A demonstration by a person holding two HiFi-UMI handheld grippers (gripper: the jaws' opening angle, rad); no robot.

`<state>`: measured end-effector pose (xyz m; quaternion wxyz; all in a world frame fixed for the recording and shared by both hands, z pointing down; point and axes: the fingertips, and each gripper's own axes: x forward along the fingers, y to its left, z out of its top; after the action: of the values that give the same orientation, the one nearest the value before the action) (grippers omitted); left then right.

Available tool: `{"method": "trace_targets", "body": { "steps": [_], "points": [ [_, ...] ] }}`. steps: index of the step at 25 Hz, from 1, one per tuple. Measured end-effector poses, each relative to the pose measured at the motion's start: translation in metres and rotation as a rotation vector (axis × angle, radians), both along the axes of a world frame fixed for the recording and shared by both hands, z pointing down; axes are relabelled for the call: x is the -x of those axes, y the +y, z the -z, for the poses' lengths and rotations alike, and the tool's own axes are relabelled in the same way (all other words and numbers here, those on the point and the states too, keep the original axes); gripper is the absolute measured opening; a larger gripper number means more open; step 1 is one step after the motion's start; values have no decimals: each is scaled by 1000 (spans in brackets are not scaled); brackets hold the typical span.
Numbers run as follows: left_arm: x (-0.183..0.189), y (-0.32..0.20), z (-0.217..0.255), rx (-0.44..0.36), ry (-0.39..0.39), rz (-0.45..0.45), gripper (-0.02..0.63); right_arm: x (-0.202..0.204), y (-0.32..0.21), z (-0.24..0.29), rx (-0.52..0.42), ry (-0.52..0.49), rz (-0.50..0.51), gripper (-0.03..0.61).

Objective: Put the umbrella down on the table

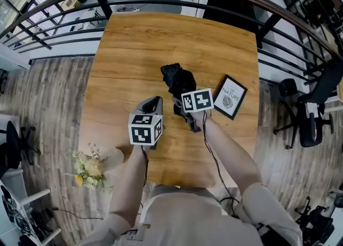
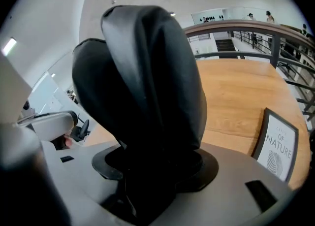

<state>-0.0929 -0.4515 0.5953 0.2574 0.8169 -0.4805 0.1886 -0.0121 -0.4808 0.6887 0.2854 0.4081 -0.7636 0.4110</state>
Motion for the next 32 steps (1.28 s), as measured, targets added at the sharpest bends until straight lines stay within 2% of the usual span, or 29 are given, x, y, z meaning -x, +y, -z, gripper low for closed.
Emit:
{"method": "trace_targets", "body": {
  "steps": [3, 6, 11, 18, 22, 24, 26, 29, 32],
  "points": [
    [4, 2, -19, 57, 39, 38, 23, 0, 9, -27, 54, 37, 19, 275],
    [11, 5, -26, 70, 17, 43, 23, 9, 14, -49, 97, 56, 44, 275],
    [13, 20, -34, 96, 29, 36, 23, 19, 27, -78, 185, 6, 11, 276],
    [27, 32, -21, 80, -3, 44, 23, 23, 28, -92, 187, 21, 32, 285],
    [29, 34, -10, 61, 14, 55, 23, 25, 31, -65, 131, 5, 73, 281],
    [29, 32, -1, 43, 10, 55, 23, 31, 30, -37, 89, -74, 70, 218],
    [31, 28, 11, 13, -4, 51, 23, 36, 26, 1, 37, -172, 58, 186],
    [34, 23, 44, -53, -14, 50, 23, 32, 16, 65, -64, -264, 32, 153],
    [34, 21, 84, -121, 5, 60, 23, 17, 8, 133, -216, -275, 4, 99]
  ]
}}
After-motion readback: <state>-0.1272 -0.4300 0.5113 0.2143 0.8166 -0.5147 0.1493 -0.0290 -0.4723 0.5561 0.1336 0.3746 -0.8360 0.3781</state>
